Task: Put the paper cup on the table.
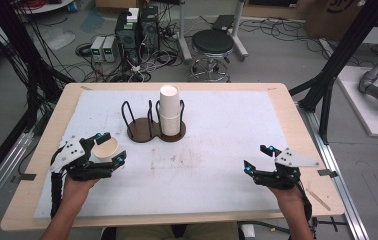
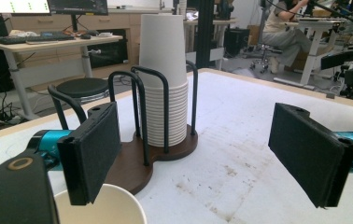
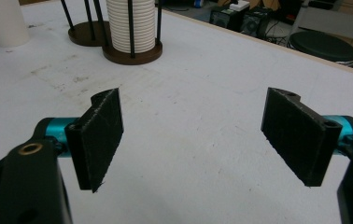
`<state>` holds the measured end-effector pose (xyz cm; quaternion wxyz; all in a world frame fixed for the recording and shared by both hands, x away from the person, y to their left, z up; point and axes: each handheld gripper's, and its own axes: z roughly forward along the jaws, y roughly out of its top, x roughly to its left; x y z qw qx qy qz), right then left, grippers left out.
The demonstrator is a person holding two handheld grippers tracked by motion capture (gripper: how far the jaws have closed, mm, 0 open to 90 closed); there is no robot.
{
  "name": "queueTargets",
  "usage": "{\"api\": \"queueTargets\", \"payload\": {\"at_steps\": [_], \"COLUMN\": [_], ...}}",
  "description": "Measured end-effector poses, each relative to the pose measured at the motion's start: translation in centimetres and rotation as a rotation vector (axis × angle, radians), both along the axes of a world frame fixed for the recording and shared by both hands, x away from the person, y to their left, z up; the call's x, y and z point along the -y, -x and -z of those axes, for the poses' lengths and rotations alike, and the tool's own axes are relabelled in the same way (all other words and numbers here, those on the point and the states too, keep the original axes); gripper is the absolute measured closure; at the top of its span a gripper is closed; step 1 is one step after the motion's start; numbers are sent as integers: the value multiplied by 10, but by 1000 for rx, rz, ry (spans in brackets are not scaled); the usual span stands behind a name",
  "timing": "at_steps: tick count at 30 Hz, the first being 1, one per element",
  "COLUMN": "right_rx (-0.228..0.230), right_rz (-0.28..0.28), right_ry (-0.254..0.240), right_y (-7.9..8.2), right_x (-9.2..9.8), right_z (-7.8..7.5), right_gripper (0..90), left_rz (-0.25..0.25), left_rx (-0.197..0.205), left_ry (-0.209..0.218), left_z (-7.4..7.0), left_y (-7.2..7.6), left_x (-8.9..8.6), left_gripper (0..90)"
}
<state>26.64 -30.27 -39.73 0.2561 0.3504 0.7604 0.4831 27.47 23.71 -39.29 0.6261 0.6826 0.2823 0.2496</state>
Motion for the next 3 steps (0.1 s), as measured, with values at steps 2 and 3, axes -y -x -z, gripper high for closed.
{"api": "queueTargets", "payload": {"at_steps": [2, 3], "right_rx": [-3, -1], "right_rz": [-1, -3], "right_ry": [0, 3], "right_y": [-1, -2], "right_x": [-1, -1], "right_z": [0, 0], "right_gripper": [213, 213], "left_rz": [-5, -5], "left_rx": [-2, -1], "left_ry": [4, 3], "left_z": [0, 0], "left_y": [1, 1], "left_x": [0, -1], "left_gripper": [168, 169]}}
